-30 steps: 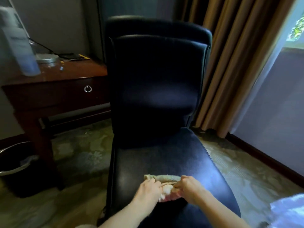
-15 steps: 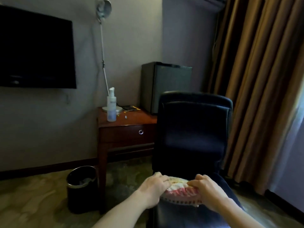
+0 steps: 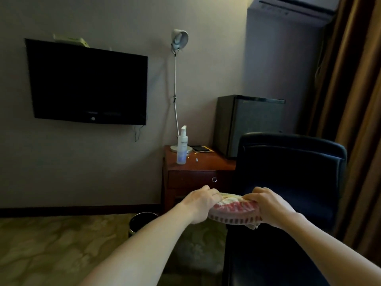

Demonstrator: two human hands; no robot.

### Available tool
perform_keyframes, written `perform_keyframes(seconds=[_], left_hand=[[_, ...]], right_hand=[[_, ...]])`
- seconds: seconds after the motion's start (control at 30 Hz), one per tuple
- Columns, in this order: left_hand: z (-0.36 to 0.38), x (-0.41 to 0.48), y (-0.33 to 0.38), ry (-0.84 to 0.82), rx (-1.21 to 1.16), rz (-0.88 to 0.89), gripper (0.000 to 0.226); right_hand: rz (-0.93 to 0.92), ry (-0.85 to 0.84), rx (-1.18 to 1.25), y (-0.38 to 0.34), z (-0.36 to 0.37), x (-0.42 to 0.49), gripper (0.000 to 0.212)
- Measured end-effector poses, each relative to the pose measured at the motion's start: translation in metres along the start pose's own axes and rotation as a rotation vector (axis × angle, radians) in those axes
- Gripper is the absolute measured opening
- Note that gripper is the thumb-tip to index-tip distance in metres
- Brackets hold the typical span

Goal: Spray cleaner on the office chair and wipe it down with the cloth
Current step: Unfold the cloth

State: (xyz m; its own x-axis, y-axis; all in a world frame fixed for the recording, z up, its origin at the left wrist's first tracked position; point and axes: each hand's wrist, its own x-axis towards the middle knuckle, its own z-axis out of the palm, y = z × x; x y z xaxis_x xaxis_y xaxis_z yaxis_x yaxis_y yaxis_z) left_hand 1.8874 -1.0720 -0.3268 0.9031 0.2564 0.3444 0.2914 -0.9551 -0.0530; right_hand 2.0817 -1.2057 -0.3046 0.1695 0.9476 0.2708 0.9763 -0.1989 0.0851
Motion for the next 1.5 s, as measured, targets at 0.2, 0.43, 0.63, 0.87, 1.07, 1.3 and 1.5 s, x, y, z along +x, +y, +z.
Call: perform_keyframes(seconds=[0.2,0.43,0.63,0.87,1.07,1.3,1.5], left_hand=[[0.005,0.040,-0.072,-0.072,-0.028,-0.072,0.063],[-0.021,0.144,-0.182,-0.180,-0.048,-0.129,0.063],[-0.072,0.207,-0.253,-0.166,-0.008,-0.128,0.061],[-0.127,0.261,-0.311,-0.108,-0.058,-0.091,0.059],[-0.122,0.281,-0.338,-0.173,-0.136,-0.078,0.058],[-0.085,0.309,-0.345,-0.217,-0.146,-0.053,0.057],[-0.034,0.351,-0.364,-0.227,-0.118,-0.067,0.059]], right_hand=[[-0.048,-0.018,0.032,0.008,0.021,0.095,0.050],[-0.074,-0.051,0.055,0.041,0.012,0.250,0.051],[-0.076,-0.114,0.067,0.054,-0.048,0.351,0.053],[-0.013,-0.179,0.083,0.060,-0.114,0.427,0.056],[0.034,-0.259,0.094,0.064,-0.101,0.453,0.058],[0.074,-0.293,0.122,0.091,-0.070,0.469,0.053],[0.135,-0.297,0.147,0.121,-0.021,0.497,0.054]])
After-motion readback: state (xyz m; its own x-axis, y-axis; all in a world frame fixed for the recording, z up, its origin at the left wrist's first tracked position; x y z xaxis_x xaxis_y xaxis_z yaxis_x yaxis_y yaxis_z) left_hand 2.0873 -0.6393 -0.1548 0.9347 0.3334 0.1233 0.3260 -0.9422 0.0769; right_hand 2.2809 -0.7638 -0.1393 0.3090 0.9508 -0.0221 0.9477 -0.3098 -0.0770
